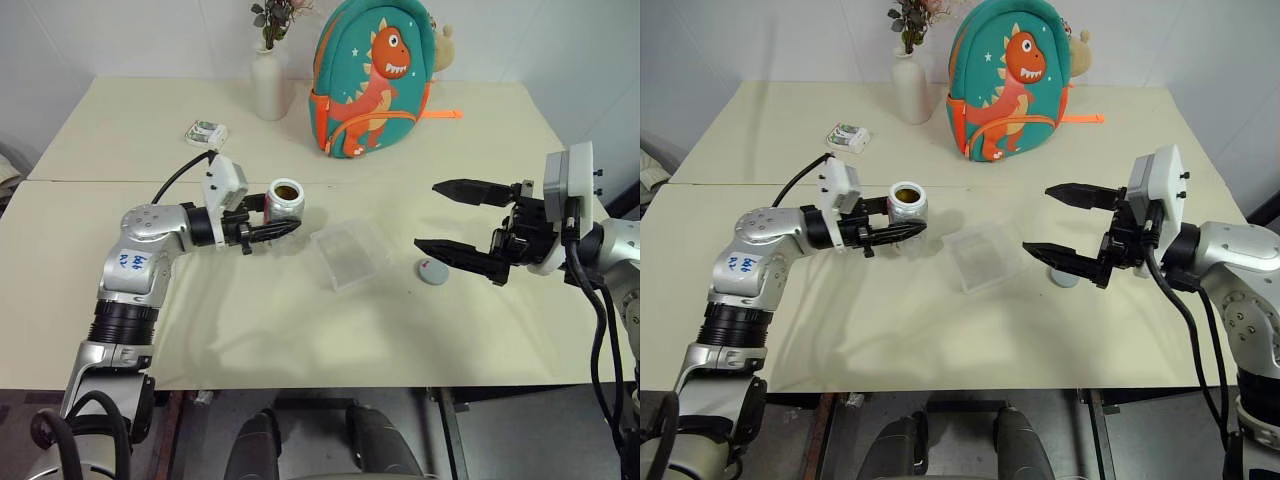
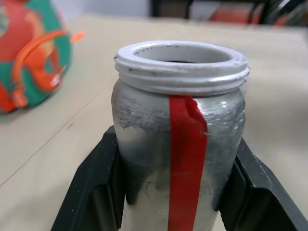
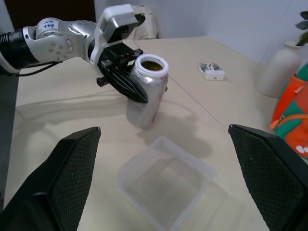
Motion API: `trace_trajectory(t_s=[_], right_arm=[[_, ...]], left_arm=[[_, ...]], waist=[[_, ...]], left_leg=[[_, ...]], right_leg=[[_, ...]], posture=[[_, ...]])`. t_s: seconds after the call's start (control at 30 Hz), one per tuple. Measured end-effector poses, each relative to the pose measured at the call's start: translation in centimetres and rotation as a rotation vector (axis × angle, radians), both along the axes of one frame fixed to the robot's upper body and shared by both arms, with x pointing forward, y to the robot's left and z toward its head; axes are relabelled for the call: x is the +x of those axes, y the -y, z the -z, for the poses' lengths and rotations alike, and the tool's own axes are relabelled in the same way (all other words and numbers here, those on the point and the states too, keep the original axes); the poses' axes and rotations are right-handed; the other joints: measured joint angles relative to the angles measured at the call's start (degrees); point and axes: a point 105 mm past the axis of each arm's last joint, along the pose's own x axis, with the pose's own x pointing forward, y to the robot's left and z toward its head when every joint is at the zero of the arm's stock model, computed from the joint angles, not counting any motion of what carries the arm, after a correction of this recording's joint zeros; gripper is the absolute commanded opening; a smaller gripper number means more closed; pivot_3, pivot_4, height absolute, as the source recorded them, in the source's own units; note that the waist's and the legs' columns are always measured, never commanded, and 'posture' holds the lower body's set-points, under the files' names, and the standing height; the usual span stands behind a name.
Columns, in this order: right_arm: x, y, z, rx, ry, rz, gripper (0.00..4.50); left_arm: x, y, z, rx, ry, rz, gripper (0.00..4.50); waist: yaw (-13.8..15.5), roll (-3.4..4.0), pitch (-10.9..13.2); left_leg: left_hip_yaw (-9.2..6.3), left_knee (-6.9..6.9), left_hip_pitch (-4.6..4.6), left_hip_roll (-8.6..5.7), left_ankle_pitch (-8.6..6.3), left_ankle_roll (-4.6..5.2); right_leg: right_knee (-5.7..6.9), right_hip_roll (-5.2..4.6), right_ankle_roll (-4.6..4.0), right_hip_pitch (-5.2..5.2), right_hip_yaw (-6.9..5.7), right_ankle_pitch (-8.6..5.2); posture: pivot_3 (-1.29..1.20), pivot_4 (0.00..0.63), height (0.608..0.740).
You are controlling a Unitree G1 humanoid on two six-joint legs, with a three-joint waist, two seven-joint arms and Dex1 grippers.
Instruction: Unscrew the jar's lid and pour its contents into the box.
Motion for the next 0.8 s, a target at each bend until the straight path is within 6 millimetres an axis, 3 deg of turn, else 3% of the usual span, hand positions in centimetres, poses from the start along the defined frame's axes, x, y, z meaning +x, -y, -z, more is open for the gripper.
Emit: trace_trajectory(t_s=[0.1, 0.2, 0.3, 0.4, 0.6, 0.8], right_arm=[[0.2, 0.0, 0.2, 0.018, -0.006, 0.019, 4.48], [0.5, 0.1, 0.5, 0.039, -0.016, 0.041, 4.48], [0.7, 0.1, 0.7, 0.061, -0.021, 0.064, 4.48], [1.0, 0.1, 1.0, 0.090, -0.030, 0.085, 4.48], [1.3, -0.1, 0.9, 0.140, -0.028, 0.115, 4.48], [1.0, -0.4, 0.5, 0.170, -0.012, 0.127, 4.48]], left_arm=[[0.9, 1.2, -0.6, 0.123, 0.151, -0.054, 2.00], [1.7, 2.9, -2.8, 0.237, 0.443, -0.092, 2.00], [1.6, 4.0, -4.7, 0.487, 0.862, -0.080, 2.00], [0.9, 5.2, -4.3, 0.723, 1.213, 0.020, 2.00], [2.9, 5.2, -2.1, 0.882, 1.437, 0.002, 2.00], [2.3, 8.3, -2.7, 0.794, 1.652, 0.023, 2.00]], waist=[[0.02, 0.00, 0.00], [0.19, 0.00, 0.00], [0.04, 0.00, 0.00], [0.11, 0.00, 0.00], [0.47, 0.00, 0.00], [1.58, 0.00, 0.00]], left_leg=[[0.02, -0.01, 0.00, 0.00, 0.00, 0.00], [0.03, -0.02, -0.04, 0.00, 0.00, 0.00], [0.09, -0.06, 0.00, 0.00, -0.01, -0.01], [0.15, -0.07, 0.01, -0.01, -0.02, -0.02], [0.20, 0.02, -0.02, -0.03, -0.02, 0.00], [0.21, 0.00, -0.10, -0.03, -0.05, 0.00]], right_leg=[[0.00, 0.01, 0.01, -0.01, 0.02, 0.01], [-0.02, 0.01, 0.04, -0.03, 0.05, 0.02], [-0.04, 0.01, 0.06, -0.05, 0.14, 0.03], [-0.05, -0.01, 0.09, -0.05, 0.20, 0.05], [0.00, 0.00, 0.18, -0.09, 0.22, 0.10], [-0.02, 0.01, 0.19, -0.15, 0.21, 0.09]], posture=[[0.00, 0.150, 0.740], [0.00, 0.150, 0.740], [0.00, 0.150, 0.740], [0.00, 0.150, 0.740], [0.00, 0.150, 0.740], [0.00, 0.150, 0.740]])
